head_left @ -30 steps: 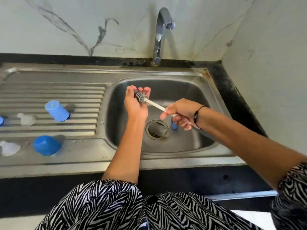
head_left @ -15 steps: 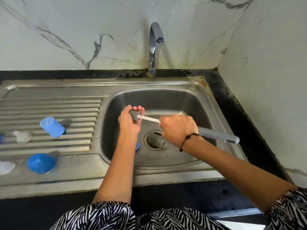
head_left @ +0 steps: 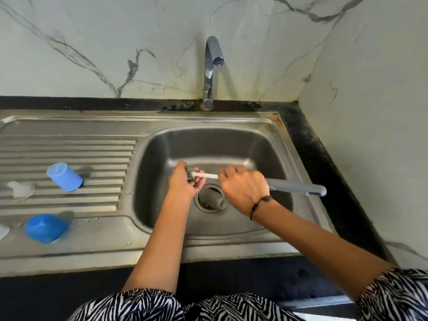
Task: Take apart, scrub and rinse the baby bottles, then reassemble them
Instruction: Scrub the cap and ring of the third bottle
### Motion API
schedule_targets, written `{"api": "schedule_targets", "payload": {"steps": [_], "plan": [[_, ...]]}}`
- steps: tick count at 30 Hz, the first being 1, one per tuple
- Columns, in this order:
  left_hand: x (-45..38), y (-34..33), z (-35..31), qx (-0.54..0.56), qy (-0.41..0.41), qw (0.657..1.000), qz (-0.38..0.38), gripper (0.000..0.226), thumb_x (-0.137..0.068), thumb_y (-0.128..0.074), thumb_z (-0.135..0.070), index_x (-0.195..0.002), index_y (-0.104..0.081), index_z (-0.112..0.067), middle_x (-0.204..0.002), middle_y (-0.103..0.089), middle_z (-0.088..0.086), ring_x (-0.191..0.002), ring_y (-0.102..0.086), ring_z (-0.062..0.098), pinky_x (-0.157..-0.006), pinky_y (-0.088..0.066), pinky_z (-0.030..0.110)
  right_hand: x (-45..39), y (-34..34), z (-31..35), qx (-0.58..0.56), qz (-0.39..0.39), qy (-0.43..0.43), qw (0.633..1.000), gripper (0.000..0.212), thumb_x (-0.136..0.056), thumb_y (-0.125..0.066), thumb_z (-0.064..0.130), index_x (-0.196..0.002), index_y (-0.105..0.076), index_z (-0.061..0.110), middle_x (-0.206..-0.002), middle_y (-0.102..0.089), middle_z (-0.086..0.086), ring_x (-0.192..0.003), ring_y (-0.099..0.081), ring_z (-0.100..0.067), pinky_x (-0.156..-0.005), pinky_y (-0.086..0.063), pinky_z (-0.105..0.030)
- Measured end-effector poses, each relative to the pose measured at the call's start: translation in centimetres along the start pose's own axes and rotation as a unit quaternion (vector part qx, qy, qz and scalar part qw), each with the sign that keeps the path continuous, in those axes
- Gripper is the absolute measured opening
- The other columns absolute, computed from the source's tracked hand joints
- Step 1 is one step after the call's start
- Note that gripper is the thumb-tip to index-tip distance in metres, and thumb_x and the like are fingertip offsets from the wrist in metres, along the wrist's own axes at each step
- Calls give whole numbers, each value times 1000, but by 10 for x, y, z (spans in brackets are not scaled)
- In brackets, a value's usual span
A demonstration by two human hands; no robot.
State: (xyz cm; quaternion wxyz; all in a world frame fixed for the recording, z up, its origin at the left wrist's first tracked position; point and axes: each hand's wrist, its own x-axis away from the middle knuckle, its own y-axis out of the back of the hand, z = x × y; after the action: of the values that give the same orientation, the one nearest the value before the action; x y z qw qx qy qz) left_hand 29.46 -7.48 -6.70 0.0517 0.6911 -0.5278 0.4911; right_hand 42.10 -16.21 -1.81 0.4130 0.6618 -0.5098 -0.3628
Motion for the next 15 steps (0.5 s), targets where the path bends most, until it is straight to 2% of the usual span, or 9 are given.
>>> {"api": "schedule_targets", "payload": {"steps": [1, 2, 5, 6, 7, 9, 10, 12, 15], "plan": [[4, -1, -1, 13, -6, 1000, 13, 26, -94, -46, -24, -74, -48, -8, -61, -55, 5, -51, -56, 16, -61, -49, 30, 4, -4, 3, 11, -40, -1, 999, 30, -81, -42, 16, -91, -70, 19, -73, -64, 3, -64, -63, -19, -45, -38, -25], [6, -3, -2, 32, -17, 999, 32, 22, -94, -44, -21, -76, -46, -9, -54, -56, 4, -46, -58, 17, -62, -49, 30, 5, -6, 3, -28, -16, -8, 999, 32, -85, -38, 14, -97, -68, 18, -76, -65, 1, -67, -64, -22, -47, -38, -27], [13, -6, -4, 95, -68, 988, 97, 13, -90, -39, -11, -81, -47, -8, -51, -59, 2, -47, -63, 17, -64, -52, 30, 0, -1, -1, -281, 84, -63, 954, 27, -98, -35, 28, -109, -60, 21, -101, -66, -5, -94, -61, -31, -68, -41, -33], [14, -7, -3, 117, -82, 983, 117, 14, -88, -37, -8, -78, -47, -8, -53, -57, 2, -48, -62, 16, -65, -52, 30, -3, 3, -4, -363, 113, -78, 922, 27, -97, -39, 26, -107, -63, 21, -96, -69, 1, -91, -61, -26, -72, -44, -32], [15, -8, -2, 144, -94, 975, 138, 17, -87, -36, -5, -74, -45, -8, -54, -54, 2, -48, -60, 16, -66, -52, 30, -8, 7, -8, -448, 131, -90, 880, 26, -95, -43, 20, -103, -68, 17, -78, -69, 8, -77, -62, -17, -69, -46, -29], [21, -10, -1, 205, -120, 953, 187, 20, -85, -35, -2, -68, -42, -11, -56, -48, 2, -49, -54, 15, -65, -51, 30, -16, 12, -19, -595, 196, -128, 769, 26, -92, -45, 8, -97, -70, 9, -43, -50, 7, -37, -43, -6, -42, -36, -20], [23, -10, -1, 232, -131, 940, 213, 21, -83, -35, -1, -66, -41, -12, -55, -47, 1, -49, -52, 14, -65, -50, 29, -18, 15, -26, -641, 246, -142, 713, 26, -93, -43, 10, -96, -70, 9, -44, -40, 3, -30, -29, -5, -35, -24, -17], [28, -8, -2, 260, -147, 915, 273, 20, -78, -38, -2, -62, -42, -13, -53, -46, -2, -48, -49, 12, -63, -49, 26, -19, 13, -40, -690, 339, -143, 624, 29, -97, -40, 19, -100, -68, 14, -50, -31, 2, -31, -20, -6, -37, -16, -12], [34, -6, -4, 258, -148, 890, 346, 18, -72, -43, -8, -56, -48, -15, -52, -45, -4, -47, -48, 10, -59, -50, 22, -16, 7, -45, -727, 398, -122, 545, 34, -100, -36, 28, -100, -69, 17, -53, -28, 4, -34, -19, -5, -36, -18, -13]]}}
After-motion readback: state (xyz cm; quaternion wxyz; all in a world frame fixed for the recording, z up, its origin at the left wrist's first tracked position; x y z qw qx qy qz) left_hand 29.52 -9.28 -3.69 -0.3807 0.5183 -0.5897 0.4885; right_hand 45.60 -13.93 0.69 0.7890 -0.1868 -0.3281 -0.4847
